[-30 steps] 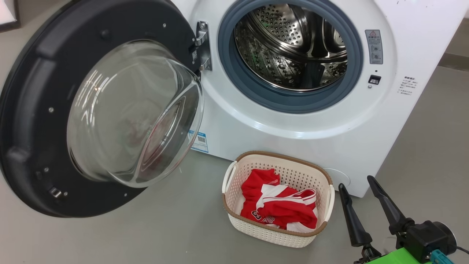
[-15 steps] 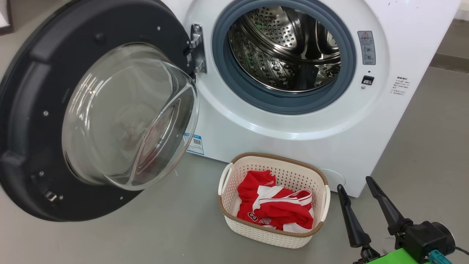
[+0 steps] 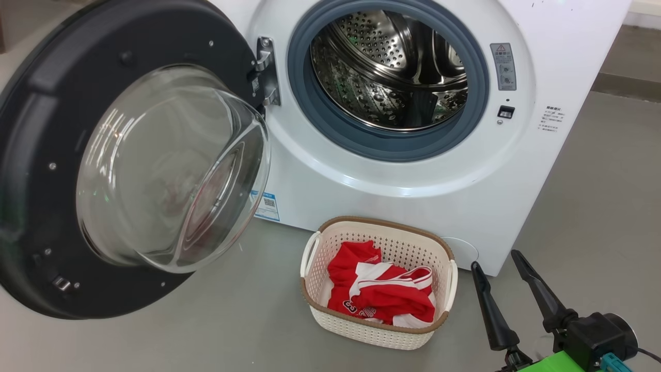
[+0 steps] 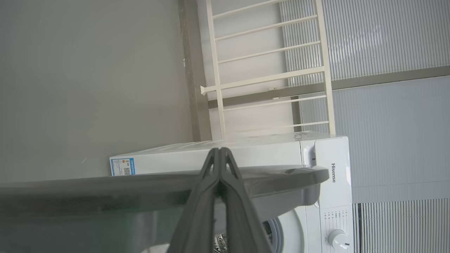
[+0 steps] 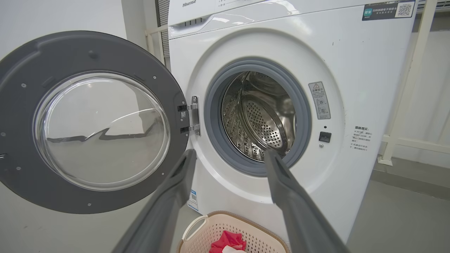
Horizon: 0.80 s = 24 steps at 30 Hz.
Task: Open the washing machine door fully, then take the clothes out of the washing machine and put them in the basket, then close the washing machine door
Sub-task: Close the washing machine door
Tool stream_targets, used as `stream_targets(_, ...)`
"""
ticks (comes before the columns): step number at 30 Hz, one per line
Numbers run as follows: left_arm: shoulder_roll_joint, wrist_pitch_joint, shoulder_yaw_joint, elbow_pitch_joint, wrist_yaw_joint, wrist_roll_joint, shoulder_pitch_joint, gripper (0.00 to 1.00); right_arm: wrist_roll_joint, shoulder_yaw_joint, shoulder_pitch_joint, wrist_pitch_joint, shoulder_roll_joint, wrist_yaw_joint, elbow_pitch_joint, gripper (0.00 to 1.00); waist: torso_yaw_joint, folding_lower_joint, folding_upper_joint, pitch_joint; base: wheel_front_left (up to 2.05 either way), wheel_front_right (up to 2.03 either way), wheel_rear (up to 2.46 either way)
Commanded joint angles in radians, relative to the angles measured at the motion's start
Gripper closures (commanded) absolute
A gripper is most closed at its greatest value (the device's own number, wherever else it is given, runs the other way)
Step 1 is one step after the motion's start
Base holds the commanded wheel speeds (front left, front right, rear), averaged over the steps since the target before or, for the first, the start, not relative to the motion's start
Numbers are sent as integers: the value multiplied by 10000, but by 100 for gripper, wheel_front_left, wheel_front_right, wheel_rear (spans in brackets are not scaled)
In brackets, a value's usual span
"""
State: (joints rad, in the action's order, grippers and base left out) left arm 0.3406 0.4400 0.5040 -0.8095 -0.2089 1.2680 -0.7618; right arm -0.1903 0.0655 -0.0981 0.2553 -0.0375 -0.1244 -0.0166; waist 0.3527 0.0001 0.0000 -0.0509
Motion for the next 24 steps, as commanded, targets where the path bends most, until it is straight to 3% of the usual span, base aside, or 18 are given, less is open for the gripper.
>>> stream_targets(1, 422, 142, 41, 204, 146, -75, -122, 100, 59, 182, 262, 65, -127, -63, 241, 0, 11, -1, 0, 1, 0, 0, 0)
stream_targets(12, -269, 992, -111, 636, 311, 282, 407, 100, 14, 233, 252, 65, -127, -63, 307, 0, 148, -1, 0, 16, 0, 0, 0)
stream_targets(24, -1224, 1689, -8, 2109, 364, 835, 1437, 100, -108, 286, 263, 65, -127, -63, 341, 0, 239, -1, 0, 32, 0, 0, 0)
